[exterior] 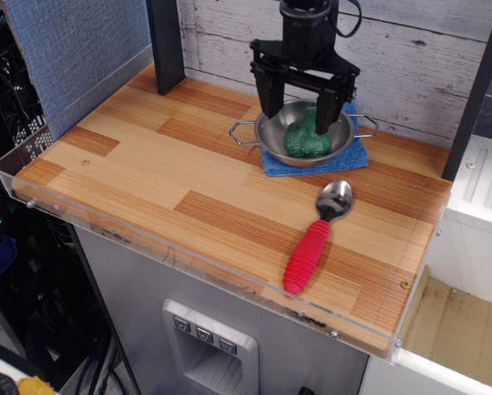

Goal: Pick up the broccoli and place it on the left side of the bowl

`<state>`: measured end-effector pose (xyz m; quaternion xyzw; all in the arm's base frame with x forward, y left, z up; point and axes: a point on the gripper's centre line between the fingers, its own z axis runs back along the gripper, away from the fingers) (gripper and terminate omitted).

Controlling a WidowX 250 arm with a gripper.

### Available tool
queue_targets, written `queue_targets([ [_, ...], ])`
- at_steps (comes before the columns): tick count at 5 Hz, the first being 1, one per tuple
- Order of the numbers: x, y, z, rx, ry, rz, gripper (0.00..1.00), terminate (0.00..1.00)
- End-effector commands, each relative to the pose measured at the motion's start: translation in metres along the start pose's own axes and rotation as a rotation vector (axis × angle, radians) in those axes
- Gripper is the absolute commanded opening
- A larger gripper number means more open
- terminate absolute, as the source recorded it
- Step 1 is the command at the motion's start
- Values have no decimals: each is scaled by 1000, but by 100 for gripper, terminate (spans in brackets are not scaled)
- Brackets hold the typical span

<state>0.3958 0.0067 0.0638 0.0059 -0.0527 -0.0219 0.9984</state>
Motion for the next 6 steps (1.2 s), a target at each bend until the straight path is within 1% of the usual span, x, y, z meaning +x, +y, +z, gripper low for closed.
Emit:
queue_targets([
  [1,27,3,-9,21,-11,5,100,0],
  [2,30,1,-17,17,4,5,100,0],
  [3,30,-3,-17,11,3,-2,0,0],
  [4,27,-3,-10,2,-3,-12,0,0],
  [5,25,2,3,-20,-27,-13,0,0],
  [6,25,16,31,-81,-81,-13,0,0],
])
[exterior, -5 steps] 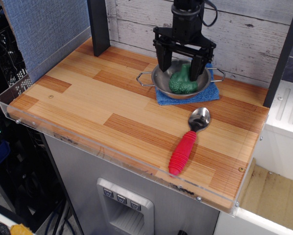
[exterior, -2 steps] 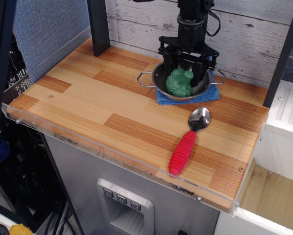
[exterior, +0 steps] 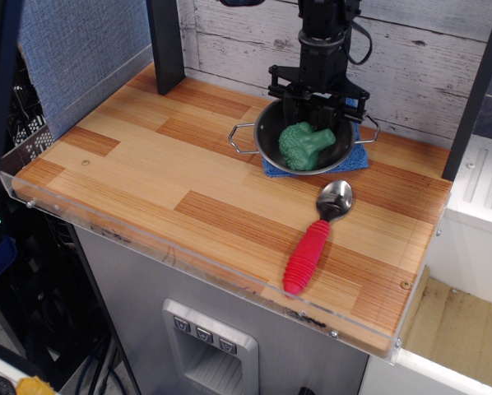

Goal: Pick up the broccoli and place it on the left side of the bowl

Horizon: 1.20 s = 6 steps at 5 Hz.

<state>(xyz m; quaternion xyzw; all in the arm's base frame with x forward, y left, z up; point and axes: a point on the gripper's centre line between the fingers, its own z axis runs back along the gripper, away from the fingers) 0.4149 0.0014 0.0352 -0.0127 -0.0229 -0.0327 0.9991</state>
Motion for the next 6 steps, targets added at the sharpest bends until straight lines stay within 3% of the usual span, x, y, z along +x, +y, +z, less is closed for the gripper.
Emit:
queue_targets([
  [1,-1,34,83,-96,-178,21,0,0],
  [2,-5,62,94,-113,-185,80,0,0],
  [3,-9,109,87,-65,-159,166,0,0],
  [4,-13,139,72,28,-130,188,0,0],
  [5,-17,145,65,98,-119,179,0,0],
  [6,-16,145,57,114,-110,167,0,0],
])
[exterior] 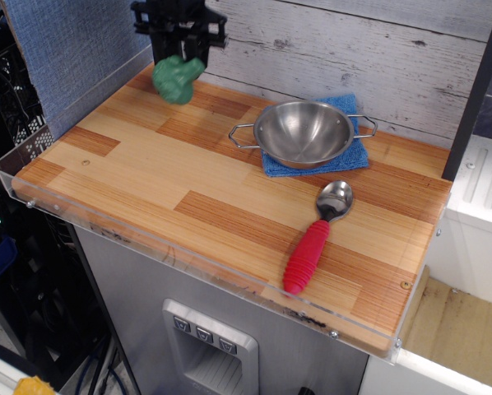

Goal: Pick up the broccoli and place it on the left side of the bowl

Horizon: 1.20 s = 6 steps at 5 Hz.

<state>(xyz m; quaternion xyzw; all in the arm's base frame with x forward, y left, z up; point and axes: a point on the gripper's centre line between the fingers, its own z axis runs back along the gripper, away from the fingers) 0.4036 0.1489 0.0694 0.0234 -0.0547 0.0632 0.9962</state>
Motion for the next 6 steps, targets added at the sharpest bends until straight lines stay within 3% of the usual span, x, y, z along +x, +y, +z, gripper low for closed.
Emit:
queue_targets([
  [1,12,2,10,51,-63,-16,0,0],
  [3,37,17,-15,150,-76,-2,0,0],
  [4,40,20,-20,164,-62,-2,0,0],
  [5,38,20,-20,144,-39,-4,100,0],
  [6,34,22,-7,141,-43,-6,100,0],
])
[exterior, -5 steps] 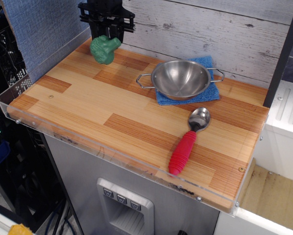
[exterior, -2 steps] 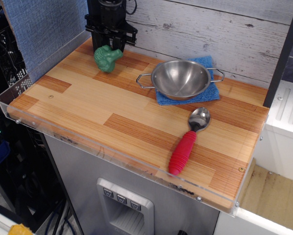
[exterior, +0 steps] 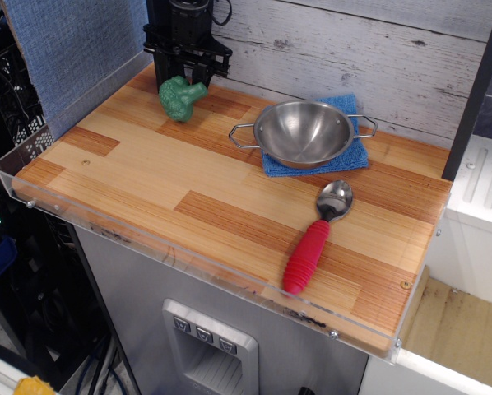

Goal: Pick up the broccoli and place it on the left side of the bowl

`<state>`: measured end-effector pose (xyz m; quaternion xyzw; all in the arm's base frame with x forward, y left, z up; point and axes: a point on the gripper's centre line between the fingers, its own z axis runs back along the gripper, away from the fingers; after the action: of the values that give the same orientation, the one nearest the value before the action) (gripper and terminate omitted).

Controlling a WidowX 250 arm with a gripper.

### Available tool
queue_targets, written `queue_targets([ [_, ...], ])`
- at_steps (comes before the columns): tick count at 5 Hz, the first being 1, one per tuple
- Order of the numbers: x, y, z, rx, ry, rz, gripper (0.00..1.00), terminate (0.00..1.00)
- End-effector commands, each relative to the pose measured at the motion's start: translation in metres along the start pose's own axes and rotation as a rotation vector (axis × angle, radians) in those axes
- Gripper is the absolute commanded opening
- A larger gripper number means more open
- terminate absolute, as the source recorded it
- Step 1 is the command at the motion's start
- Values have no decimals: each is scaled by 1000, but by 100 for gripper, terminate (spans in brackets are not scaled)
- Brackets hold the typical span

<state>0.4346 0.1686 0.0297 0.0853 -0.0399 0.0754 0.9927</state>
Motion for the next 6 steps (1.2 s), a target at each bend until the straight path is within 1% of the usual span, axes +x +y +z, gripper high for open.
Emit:
queue_targets([
  [1,2,21,55,1,-91,-1,100,0],
  [2,-7,35,85,-32,-116,28,100,0],
  [3,-18,44,105,-47,-134,55,100,0],
  [4,-30,41,119,-65,-146,45,100,0],
  [5,-43,32,124,-102,-122,11,100,0],
  [6,-58,14,124,-121,-87,-35,100,0],
])
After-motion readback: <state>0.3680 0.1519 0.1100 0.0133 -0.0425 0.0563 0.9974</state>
